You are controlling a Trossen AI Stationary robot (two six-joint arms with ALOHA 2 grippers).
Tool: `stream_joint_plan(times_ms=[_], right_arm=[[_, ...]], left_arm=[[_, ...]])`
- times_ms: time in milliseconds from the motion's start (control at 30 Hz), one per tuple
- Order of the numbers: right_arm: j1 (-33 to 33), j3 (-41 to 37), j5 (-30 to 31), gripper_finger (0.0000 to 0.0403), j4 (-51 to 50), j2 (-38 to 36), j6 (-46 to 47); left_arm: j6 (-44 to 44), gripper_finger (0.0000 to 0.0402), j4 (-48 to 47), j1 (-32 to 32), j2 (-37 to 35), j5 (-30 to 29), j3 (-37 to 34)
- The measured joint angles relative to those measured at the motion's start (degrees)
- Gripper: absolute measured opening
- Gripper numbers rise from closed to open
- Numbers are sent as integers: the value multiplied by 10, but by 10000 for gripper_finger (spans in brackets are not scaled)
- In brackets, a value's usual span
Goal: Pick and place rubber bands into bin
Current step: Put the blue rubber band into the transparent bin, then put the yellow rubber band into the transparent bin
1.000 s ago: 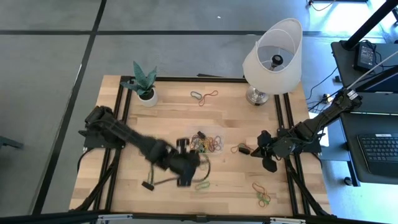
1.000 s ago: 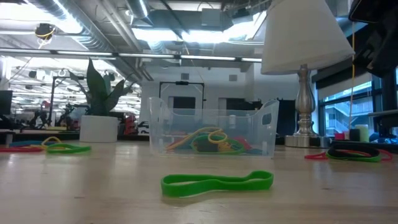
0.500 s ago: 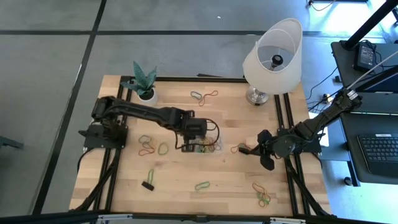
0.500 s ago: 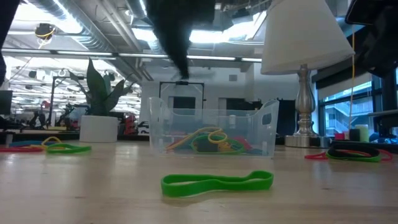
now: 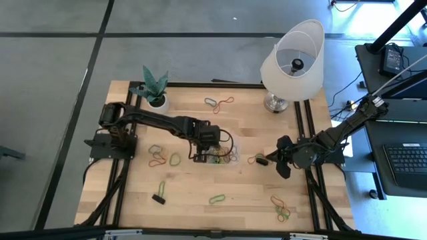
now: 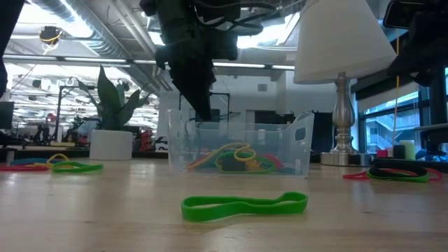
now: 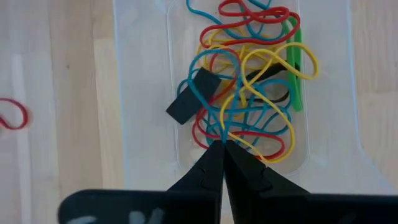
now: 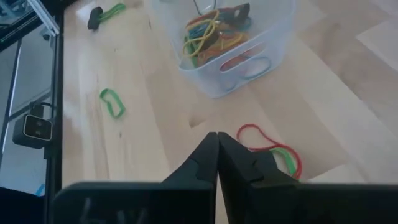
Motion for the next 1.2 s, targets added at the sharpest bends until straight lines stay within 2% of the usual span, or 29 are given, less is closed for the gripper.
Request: stream_joint_plan(times_ms=[367,533,667,800,933,1067,1200], right_arm=[[0,0,1,14,10,0,1],[0,0,1,14,10,0,14],[0,0,1,14,10,0,0],[0,0,1,14,10,0,-5],[0,0,1,14,12,0,-16],[0,4,-7,4,39,10,-2],[7,50,-40,3,-7,62,6]], left_arm=[[6,74,-1,20,0,5,0],[1,85,-2,23,-4,0,0],[-15,64,-11,15,-18,0,10],[-24,11,-7,-15,-40,-6,22],[-35,2,-6,-55,-47,-18,28],[-108,2,-7,-98,-47,-32,28],[-174,1,-8,-146,-47,-84,28]])
